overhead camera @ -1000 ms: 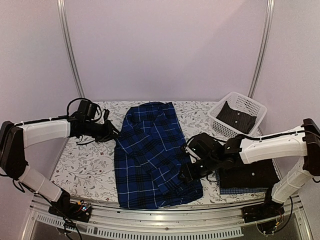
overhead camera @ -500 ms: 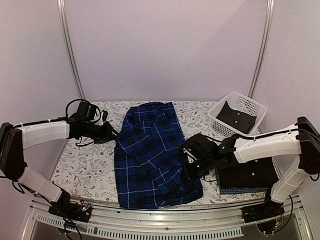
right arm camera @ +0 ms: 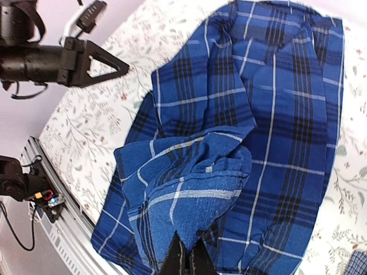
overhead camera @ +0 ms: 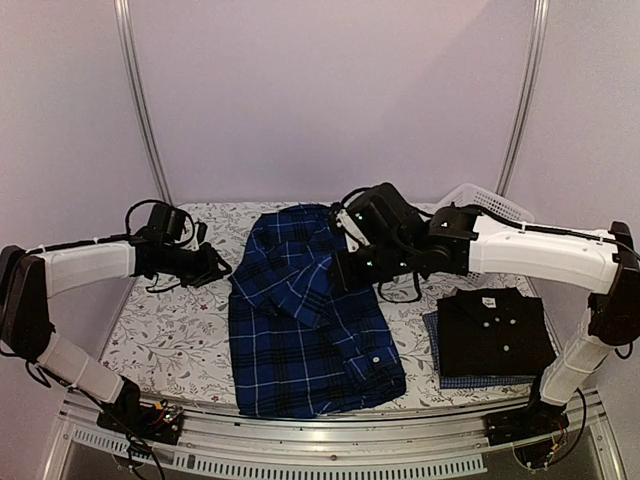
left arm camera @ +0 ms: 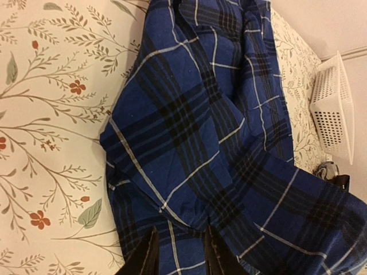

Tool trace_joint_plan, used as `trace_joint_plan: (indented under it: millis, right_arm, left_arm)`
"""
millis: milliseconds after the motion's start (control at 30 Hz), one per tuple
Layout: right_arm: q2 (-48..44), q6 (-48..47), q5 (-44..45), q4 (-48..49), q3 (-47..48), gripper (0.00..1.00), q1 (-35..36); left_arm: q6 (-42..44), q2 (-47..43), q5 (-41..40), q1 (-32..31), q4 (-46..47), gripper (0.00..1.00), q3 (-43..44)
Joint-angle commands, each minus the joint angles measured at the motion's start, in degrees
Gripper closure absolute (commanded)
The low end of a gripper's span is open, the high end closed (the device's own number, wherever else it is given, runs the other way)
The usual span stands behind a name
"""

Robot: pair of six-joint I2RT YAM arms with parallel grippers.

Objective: Fold and stack the long sleeve shirts
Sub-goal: Pick up the sleeve from the 1/3-folded shirt, then fold the sleeve of the 1/3-folded shirt.

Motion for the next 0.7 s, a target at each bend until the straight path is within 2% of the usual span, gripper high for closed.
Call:
trace_joint_plan:
  millis: [0, 200, 400, 533, 667]
  right_arm:
    - [-1.1, -6.5, 2.7, -2.7, 7.9, 1.00, -0.3]
    - [1.5, -14.4, 0.2, -1.5, 21.8, 1.00, 1.7]
    - [6.9, -22.6, 1.4, -4.9, 34.8, 1.00, 2.3]
    - [8.5, -25.3, 3.7, -6.7, 35.0, 1.00, 2.1]
    - [8.0, -22.1, 3.3, -8.8, 27.8, 1.00, 1.0]
  left_arm:
    - [1.3, 1.4, 0.6, 1.6, 0.3, 0.72, 3.8]
    - [0.2, 2.7, 1.7, 1.7, 2.5, 0.72, 4.0]
    - [0.8, 4.1, 1.8, 4.1, 2.6, 0.71, 6.3]
    - [1.7, 8.7, 3.2, 5.7, 2.1, 0.71, 11.5]
    - [1.8, 14.7, 5.3, 5.5, 2.5, 0.70, 16.8]
